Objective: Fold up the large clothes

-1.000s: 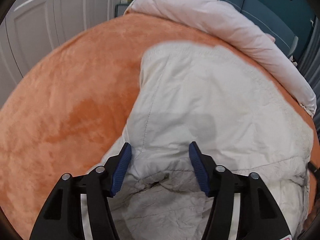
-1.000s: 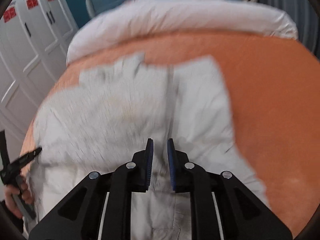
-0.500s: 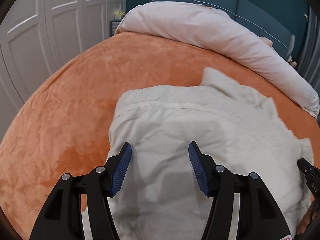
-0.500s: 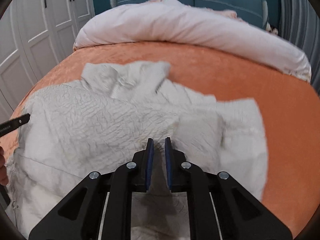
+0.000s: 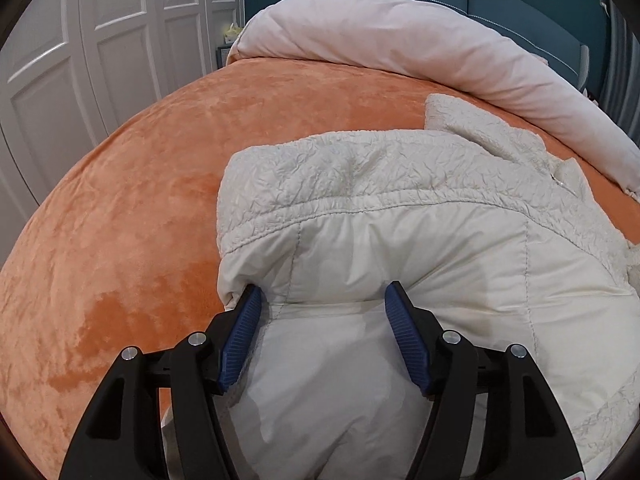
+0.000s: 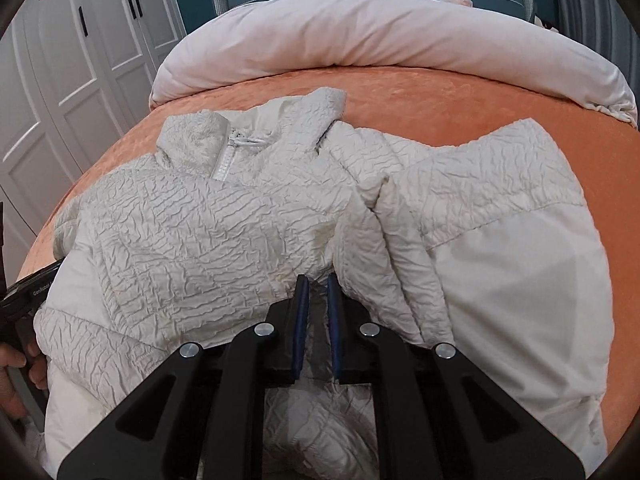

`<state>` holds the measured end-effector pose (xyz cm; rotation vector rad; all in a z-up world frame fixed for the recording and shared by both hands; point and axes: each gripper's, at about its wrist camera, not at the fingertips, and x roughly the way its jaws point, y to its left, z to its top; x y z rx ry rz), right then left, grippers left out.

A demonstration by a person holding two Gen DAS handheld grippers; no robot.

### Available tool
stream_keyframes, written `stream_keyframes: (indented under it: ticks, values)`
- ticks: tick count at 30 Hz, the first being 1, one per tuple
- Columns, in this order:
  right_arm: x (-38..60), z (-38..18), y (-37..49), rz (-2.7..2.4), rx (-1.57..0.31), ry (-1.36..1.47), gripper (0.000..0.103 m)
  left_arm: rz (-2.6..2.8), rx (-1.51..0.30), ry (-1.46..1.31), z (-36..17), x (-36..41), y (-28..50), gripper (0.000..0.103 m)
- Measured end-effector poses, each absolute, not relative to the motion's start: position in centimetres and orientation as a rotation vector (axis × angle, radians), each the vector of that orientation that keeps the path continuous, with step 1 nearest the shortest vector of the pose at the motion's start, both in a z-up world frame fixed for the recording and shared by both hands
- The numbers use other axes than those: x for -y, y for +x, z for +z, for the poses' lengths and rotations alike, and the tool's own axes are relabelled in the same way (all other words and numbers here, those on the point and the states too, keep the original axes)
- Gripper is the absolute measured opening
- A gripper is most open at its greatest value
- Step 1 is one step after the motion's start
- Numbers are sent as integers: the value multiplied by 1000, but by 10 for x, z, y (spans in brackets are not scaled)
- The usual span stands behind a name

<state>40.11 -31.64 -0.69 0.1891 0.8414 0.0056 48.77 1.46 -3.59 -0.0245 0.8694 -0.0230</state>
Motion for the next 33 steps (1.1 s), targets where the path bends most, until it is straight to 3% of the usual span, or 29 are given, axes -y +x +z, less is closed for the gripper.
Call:
stream_keyframes:
  ticks: [7,8,10,12,14,15,23,29,33]
  values:
    - [309,12,403,-38,-893,133,8,16,-908,30,-20,-11,480,62]
    - [311,26,396,-45,-911,157,12,0,-922,22,-7,-14,468,62]
    - [319,59,366,-5,-876,226,30,-91,-938,-26,12,-26,443,63]
    - [330,90,315,16,-795,236,59,-161,-948,-87,34,-51,401,71]
    - [344,108,256,9,-747,213,71,-175,-959,-122,45,-76,362,78]
    - [355,110,219,-9,-750,205,72,-162,-981,-131,47,-94,334,82]
    - [414,54,13,-199,-1001,405,76,-144,-1187,-368,13,-169,177,83]
    - [408,31,-12,-148,-977,658,77,-142,-1151,-471,4,-167,157,83]
    - [396,22,-3,-152,-952,697,86,-161,-1144,-510,3,-158,164,83]
